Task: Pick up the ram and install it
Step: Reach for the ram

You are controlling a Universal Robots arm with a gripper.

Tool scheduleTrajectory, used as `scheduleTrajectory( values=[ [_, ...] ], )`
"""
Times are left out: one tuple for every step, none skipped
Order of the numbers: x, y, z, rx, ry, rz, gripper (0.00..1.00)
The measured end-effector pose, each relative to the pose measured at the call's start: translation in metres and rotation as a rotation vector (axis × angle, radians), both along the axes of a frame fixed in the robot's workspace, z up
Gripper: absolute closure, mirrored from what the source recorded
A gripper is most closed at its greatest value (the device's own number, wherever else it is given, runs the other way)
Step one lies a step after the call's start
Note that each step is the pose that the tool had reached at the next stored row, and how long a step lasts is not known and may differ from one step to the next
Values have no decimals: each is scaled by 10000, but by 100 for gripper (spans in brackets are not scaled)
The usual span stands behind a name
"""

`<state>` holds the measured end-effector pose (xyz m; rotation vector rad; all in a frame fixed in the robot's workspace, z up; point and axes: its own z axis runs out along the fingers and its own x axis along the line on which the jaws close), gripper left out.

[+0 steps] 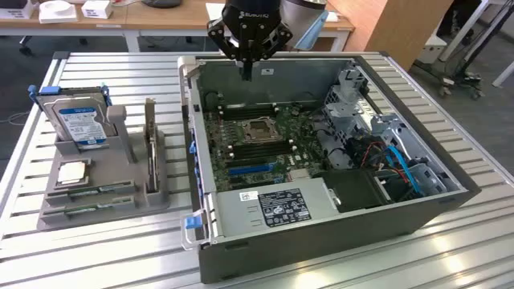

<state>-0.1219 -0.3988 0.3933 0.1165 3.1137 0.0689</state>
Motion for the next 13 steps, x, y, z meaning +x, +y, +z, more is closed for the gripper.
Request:
scheduleTrajectory(
  values=[
    [0,0,0,-1,0,-1,90],
    [0,0,0,0,0,0,90],
    [0,0,0,0,0,0,90],
    [0,0,0,0,0,-1,90],
    [0,0,0,0,0,0,90],
    [0,0,0,0,0,0,90],
    [0,0,0,0,0,0,90],
    [0,0,0,-1,0,0,90],
    [0,0,0,-1,0,0,90],
    [0,0,0,0,0,0,90],
    [-2,0,0,-1,0,-1,90],
    [-8,0,1,-2,0,-2,90],
    [-15,0,1,-1,0,-2,90]
  ],
)
